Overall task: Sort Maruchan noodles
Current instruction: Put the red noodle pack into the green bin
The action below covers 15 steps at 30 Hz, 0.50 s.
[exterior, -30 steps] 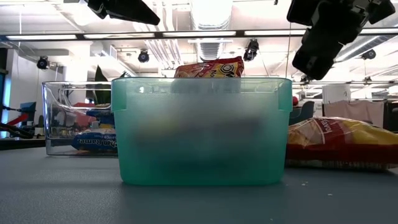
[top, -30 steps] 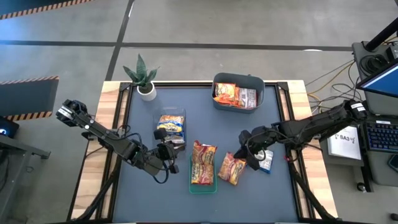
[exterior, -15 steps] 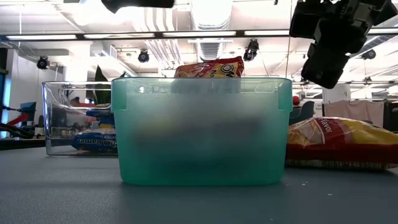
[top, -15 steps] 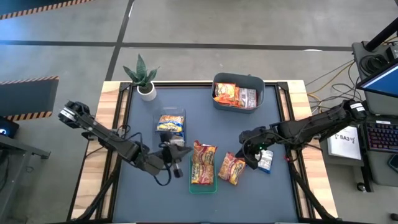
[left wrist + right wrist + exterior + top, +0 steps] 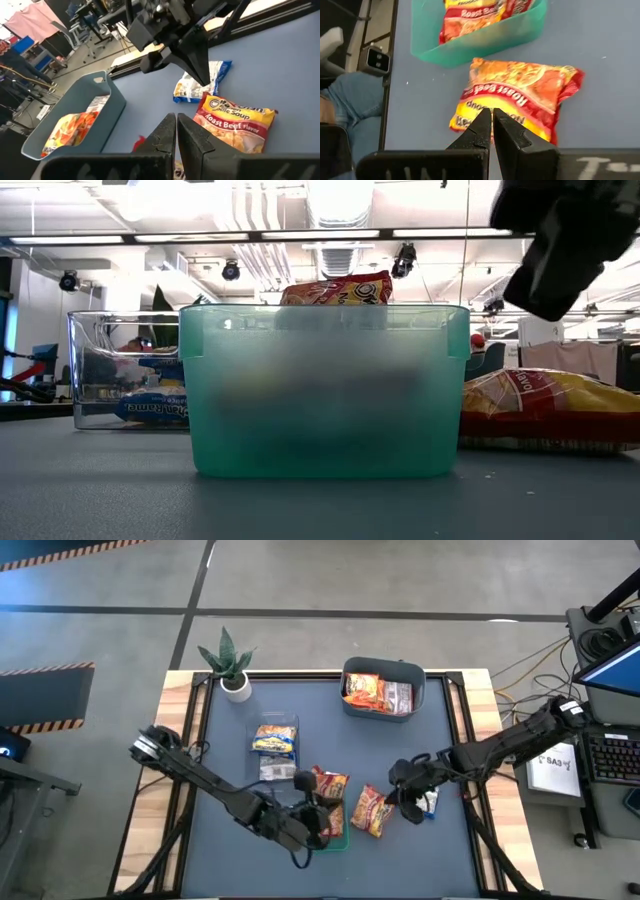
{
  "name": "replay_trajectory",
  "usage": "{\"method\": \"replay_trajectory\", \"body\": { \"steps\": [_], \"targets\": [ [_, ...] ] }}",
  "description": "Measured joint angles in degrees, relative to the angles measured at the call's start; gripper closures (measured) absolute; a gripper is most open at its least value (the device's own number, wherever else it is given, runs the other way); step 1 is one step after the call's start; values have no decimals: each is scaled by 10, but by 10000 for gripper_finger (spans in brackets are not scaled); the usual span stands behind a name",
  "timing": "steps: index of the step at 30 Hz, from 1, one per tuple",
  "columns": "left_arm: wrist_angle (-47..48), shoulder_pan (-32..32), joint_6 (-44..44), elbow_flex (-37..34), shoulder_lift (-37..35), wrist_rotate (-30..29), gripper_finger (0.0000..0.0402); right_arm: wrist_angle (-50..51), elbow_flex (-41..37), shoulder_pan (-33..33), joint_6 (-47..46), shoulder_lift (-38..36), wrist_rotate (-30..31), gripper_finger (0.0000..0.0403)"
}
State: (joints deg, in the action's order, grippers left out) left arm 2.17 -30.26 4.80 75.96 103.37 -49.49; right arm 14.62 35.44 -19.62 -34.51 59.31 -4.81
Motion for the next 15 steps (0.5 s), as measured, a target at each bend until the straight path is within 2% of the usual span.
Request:
{"method": "replay_trajectory", "body": {
  "steps": [7,15],
  "targets": [
    [2,0,-23,46,42,8,402,-4,0,-87,-40,0,75,394],
    [5,0,-23,113,101,41,402,-6,0,-180,-156,0,161,394]
  ]
}}
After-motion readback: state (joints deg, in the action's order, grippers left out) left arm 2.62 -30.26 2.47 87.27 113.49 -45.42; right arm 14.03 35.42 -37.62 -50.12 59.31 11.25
